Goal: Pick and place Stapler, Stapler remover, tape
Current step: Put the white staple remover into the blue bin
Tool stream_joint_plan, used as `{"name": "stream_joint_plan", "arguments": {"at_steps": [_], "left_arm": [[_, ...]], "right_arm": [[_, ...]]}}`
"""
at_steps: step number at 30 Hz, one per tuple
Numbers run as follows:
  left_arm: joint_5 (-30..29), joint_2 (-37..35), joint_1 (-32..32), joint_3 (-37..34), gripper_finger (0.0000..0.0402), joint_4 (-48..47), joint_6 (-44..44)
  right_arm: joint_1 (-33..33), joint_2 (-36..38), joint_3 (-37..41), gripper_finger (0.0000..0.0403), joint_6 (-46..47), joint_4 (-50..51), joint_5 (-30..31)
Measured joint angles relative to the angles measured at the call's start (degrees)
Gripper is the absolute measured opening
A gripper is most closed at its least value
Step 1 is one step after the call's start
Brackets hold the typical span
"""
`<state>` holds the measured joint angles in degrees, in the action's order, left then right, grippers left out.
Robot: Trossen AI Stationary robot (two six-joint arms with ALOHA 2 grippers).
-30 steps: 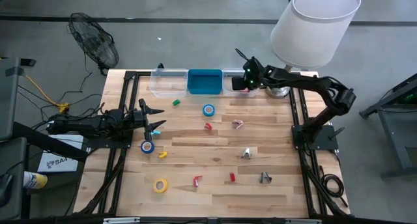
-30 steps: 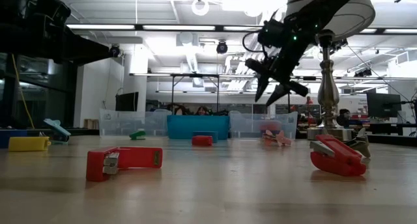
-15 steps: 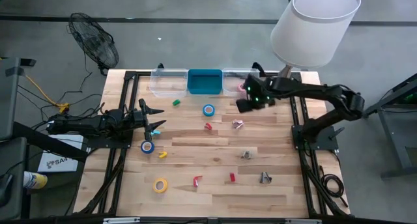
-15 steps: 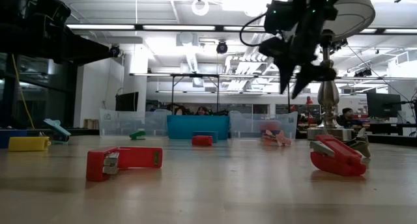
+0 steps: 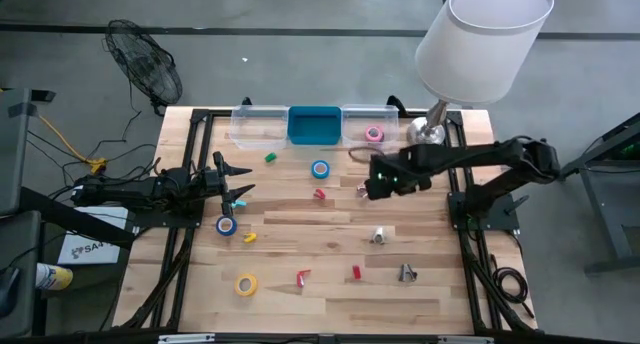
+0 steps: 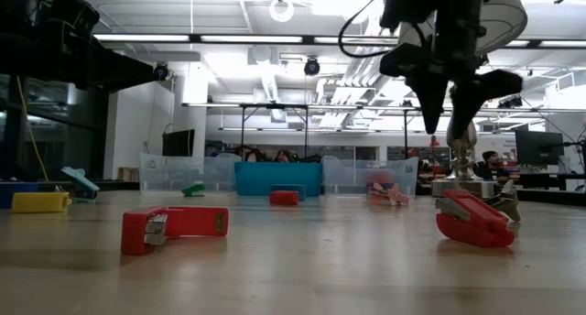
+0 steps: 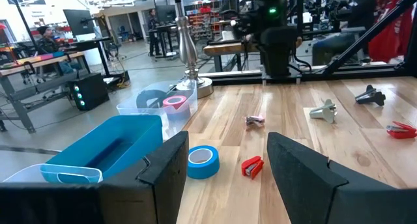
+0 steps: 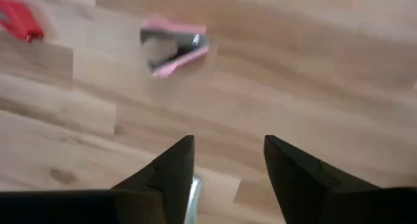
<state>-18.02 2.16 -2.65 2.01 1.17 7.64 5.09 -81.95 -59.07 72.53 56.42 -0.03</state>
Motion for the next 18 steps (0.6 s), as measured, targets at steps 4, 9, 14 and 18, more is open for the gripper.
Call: {"name": "stream_joint_plan", "arguments": {"at_steps": [4,9,14,18], "left_arm": [[0.0,0.0,0.0,0.0,0.0205,0.0,0.0],[0.0,0.0,0.0,0.0,0.0205,0.0,0.0],[0.0,0.0,0.0,0.0,0.0205,0.0,0.0],[0.0,0.0,0.0,0.0,0.0205,0.0,0.0]], "right_arm": [[-4.8,-0.5,0.0,0.0236,7.0,0.1,1.4],[-8.4,-2.1,0.0,0.028,13.3,-0.2,0.8],[-11.6,-5.3,0.0,0.0288,17.5,-1.9,0.8],[-12.4,-8.2,0.0,0.0288,17.8,-4.4,-0.6]]}}
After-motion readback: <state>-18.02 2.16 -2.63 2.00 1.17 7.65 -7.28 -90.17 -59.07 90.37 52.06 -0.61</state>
